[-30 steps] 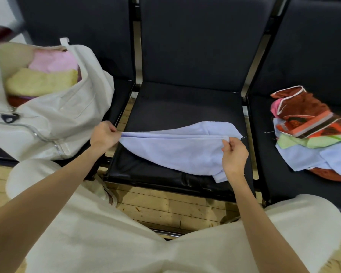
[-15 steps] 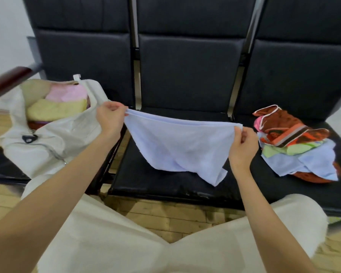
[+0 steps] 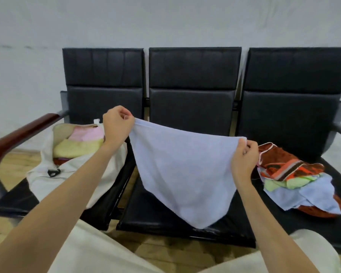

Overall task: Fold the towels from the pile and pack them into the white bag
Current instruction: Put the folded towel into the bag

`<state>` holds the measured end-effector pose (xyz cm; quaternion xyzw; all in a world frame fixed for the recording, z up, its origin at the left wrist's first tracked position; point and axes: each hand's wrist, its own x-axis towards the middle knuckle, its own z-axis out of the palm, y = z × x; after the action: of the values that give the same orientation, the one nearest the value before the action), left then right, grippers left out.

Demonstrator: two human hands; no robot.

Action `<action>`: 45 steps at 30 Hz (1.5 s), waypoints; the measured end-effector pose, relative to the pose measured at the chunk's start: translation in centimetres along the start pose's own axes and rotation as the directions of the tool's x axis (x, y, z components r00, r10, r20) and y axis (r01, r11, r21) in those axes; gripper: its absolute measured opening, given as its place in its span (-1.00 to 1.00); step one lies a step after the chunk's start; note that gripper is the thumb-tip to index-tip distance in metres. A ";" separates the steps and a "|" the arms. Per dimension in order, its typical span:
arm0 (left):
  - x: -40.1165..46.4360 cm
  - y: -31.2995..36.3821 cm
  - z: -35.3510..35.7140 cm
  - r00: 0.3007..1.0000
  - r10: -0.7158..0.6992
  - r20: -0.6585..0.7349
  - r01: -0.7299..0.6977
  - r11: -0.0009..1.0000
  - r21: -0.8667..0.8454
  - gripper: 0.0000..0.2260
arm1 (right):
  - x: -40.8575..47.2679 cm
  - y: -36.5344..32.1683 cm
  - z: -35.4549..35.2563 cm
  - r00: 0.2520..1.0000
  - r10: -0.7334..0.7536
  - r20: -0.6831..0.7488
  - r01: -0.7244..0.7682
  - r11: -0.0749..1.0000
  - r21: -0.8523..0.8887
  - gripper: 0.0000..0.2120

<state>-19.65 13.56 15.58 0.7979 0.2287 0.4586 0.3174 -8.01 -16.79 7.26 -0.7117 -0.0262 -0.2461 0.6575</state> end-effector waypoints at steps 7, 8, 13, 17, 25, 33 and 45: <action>0.9 -1.8 1.0 0.978 -0.092 0.189 0.070 0.990 0.120 -0.88 | 1.4 2.3 1.2 0.992 -0.004 0.125 0.024 0.986 -0.163 -0.79; 1.4 -1.8 1.5 0.972 -0.116 0.206 0.094 0.989 0.113 -0.86 | 2.1 2.7 1.4 0.990 -0.005 0.138 0.032 0.980 -0.196 -0.79; 4.6 -1.2 4.8 0.929 -0.318 0.190 0.350 0.921 -0.170 -0.83 | 7.2 2.8 3.0 0.982 0.017 0.187 0.031 0.967 -0.253 -0.80; 7.3 -0.1 6.7 0.949 -0.272 0.162 0.304 0.925 -0.229 -0.86 | 10.7 0.4 4.6 0.975 0.024 0.221 0.006 0.991 -0.133 -0.85; 8.1 -2.7 8.6 0.962 -0.235 0.139 0.258 0.949 -0.179 -0.85 | 11.5 1.0 5.8 0.974 -0.020 0.226 0.038 0.996 -0.076 -0.84; -2.4 -12.7 9.2 0.853 -0.441 0.280 0.454 0.891 0.021 -0.86 | 3.5 10.0 3.7 0.932 0.202 0.302 -0.135 0.964 -0.228 -0.88; -17.5 -18.7 4.3 0.734 -0.466 0.494 0.243 0.860 0.449 -0.87 | -10.2 17.0 -3.2 0.739 0.585 0.334 -0.515 0.810 -0.280 -0.85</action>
<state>-25.59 13.78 -9.70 0.8833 0.3483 0.0700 0.3060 -11.80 -19.23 -12.31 -0.7753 0.0711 0.1112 0.6176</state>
